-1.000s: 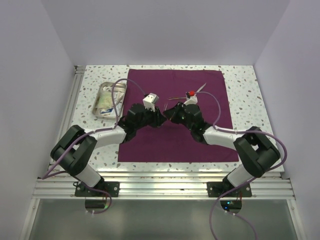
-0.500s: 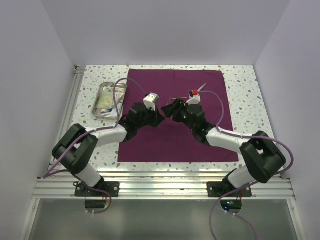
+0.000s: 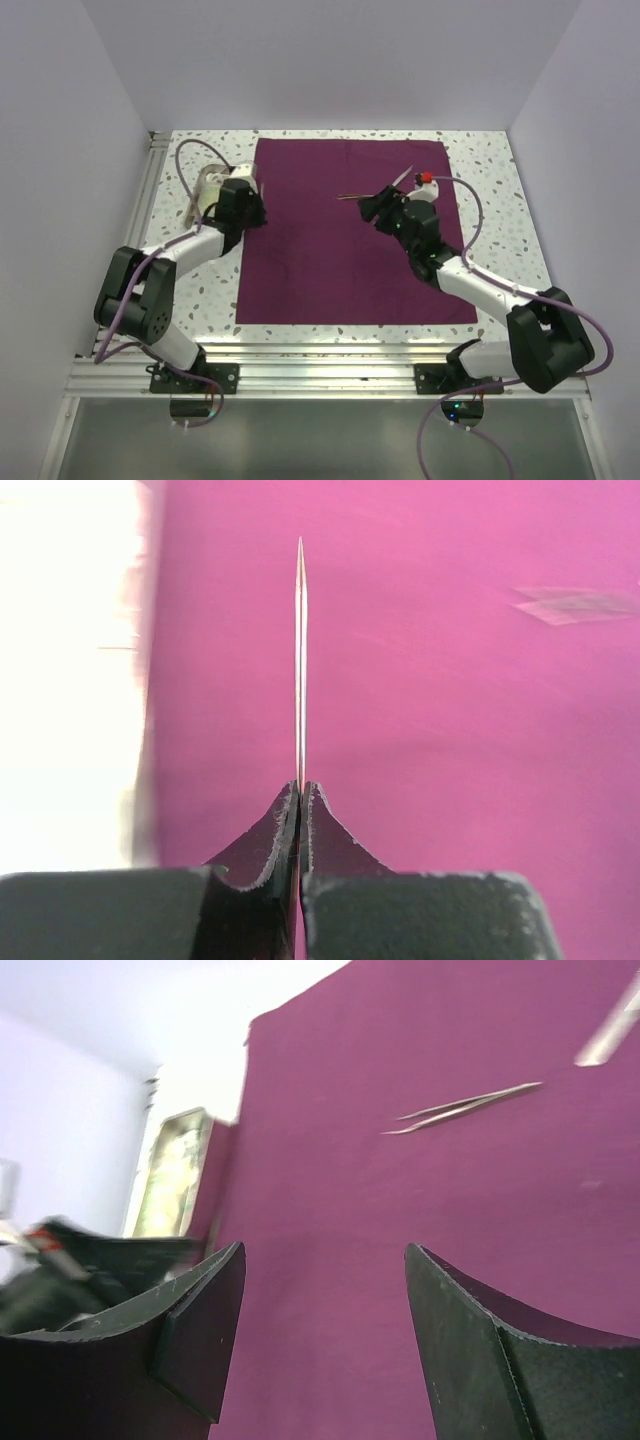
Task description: Prepare the surgical pack
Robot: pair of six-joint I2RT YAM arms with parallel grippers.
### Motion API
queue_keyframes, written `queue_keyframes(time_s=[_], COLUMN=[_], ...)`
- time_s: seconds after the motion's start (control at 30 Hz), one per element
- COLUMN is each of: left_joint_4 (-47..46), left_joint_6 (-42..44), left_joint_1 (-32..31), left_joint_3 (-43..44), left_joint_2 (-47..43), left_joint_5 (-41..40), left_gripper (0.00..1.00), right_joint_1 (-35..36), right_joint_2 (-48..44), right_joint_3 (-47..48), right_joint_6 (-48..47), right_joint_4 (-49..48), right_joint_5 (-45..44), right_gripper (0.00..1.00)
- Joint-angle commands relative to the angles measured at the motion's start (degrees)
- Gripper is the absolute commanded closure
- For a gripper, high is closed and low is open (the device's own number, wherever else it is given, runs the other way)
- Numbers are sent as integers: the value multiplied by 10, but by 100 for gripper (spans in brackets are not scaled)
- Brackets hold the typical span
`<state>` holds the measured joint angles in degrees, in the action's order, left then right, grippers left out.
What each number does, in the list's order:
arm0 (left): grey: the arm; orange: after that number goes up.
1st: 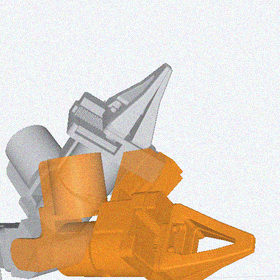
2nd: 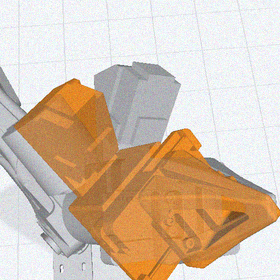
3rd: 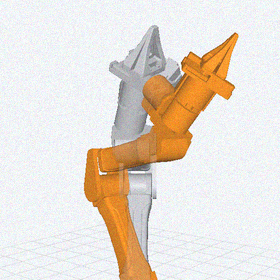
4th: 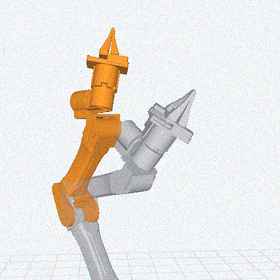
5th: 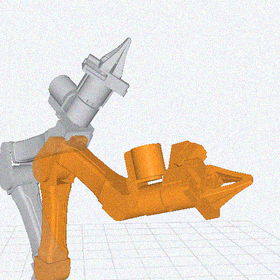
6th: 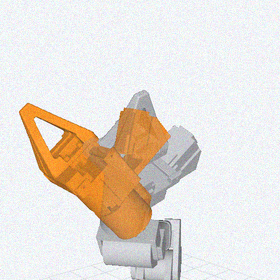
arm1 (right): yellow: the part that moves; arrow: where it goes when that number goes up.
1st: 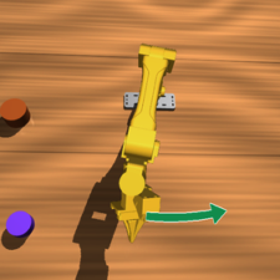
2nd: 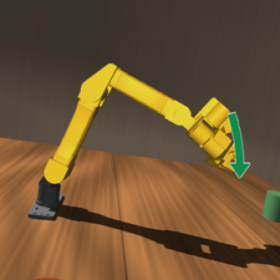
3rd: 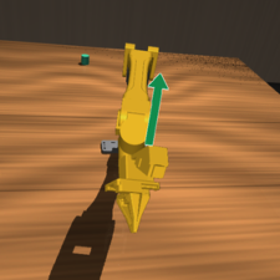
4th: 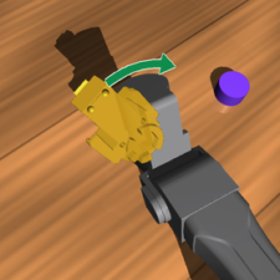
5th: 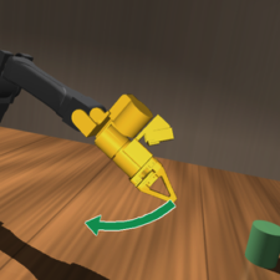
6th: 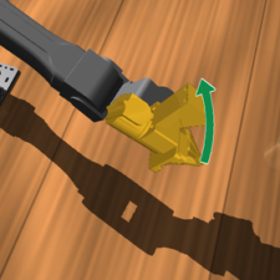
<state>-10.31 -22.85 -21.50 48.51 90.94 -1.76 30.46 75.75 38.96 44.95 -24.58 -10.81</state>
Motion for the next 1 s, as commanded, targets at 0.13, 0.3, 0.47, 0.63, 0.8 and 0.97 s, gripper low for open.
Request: queue_keyframes(time_s=[0.13, 0.3, 0.47, 0.63, 0.8, 0.97], left_joint_4=[149, 205, 269, 265, 260, 221], left_joint_6=[42, 72, 81, 77, 69, 46], left_joint_1=[78, 101, 102, 102, 102, 86], left_joint_3=[84, 157, 228, 240, 236, 192], left_joint_2=[-6, 60, 134, 149, 128, 72], left_joint_5=[-161, -209, -257, -253, -240, -189], left_gripper=[100, 100, 100, 89, 60, 40], right_joint_1=[-59, -74, -90, -95, -109, -130], right_joint_2=[-13, -11, -6, 7, 62, 124], right_joint_3=[-6, -13, -16, 5, 88, 158], right_joint_6=[-30, -44, -47, -61, -120, -105], right_joint_4=[41, 50, 52, 68, 137, 185], right_joint_5=[34, 50, 64, 76, 100, 144], right_gripper=[32, 32, 32, 32, 30, 29])
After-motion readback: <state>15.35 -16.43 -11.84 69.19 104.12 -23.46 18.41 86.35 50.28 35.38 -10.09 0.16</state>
